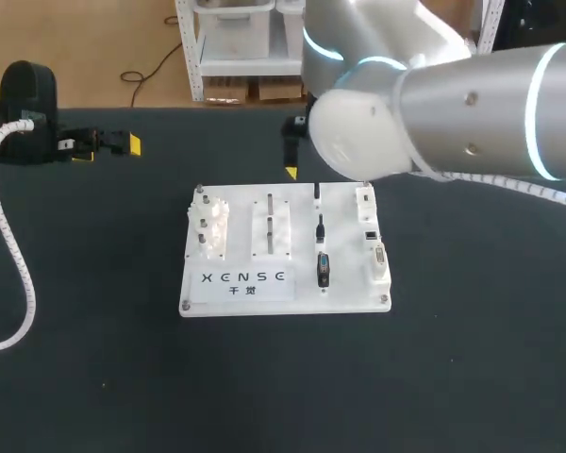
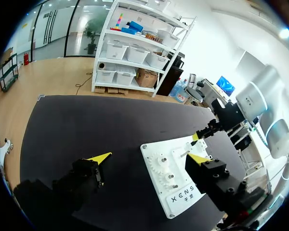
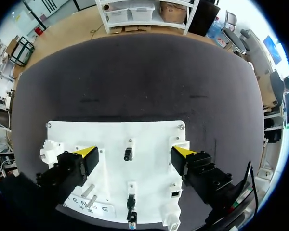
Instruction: Insert the USB connector, Ethernet cable, and multi-pin plug into their matching sockets one by one.
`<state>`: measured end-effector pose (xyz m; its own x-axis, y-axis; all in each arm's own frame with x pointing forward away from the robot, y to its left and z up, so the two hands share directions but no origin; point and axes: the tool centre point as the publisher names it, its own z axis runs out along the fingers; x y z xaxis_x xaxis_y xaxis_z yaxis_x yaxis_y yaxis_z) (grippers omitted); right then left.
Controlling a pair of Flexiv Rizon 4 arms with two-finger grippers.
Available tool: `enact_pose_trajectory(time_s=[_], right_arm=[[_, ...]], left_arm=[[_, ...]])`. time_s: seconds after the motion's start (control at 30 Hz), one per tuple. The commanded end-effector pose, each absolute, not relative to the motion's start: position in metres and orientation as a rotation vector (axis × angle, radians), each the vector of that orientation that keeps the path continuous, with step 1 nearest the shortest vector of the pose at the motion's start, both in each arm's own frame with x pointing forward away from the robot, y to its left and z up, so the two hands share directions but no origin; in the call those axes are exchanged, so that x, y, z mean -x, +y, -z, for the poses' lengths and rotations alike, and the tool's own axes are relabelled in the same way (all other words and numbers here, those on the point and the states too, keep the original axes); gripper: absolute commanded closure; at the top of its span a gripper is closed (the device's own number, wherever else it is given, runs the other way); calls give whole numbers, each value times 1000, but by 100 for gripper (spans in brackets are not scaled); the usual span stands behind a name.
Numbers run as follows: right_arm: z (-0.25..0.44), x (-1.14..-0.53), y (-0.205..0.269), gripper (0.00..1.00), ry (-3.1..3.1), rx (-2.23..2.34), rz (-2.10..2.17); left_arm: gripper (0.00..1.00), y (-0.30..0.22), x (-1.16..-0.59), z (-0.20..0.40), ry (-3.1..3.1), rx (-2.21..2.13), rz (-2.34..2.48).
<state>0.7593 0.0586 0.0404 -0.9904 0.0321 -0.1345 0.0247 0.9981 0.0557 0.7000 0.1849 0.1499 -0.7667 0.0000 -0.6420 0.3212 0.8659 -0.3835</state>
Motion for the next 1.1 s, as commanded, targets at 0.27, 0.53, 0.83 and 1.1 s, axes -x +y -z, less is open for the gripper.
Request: enact_pose_trajectory(time_s=[0.27, 0.53, 0.83, 1.1], right_arm=[[-33, -747, 62, 0, 2965, -16, -35], [-19, -742, 60, 2, 2988, -35, -11], [-16, -743, 64, 28, 2994, -34, -17], [-17, -746, 65, 70, 3000, -19, -32]], left_arm=[[0, 185, -700, -150, 2374, -231, 637], [0, 185, -700, -150, 2374, -231, 637], [0, 185, -700, -150, 2374, -231, 637], [0, 185, -700, -150, 2374, -231, 637]])
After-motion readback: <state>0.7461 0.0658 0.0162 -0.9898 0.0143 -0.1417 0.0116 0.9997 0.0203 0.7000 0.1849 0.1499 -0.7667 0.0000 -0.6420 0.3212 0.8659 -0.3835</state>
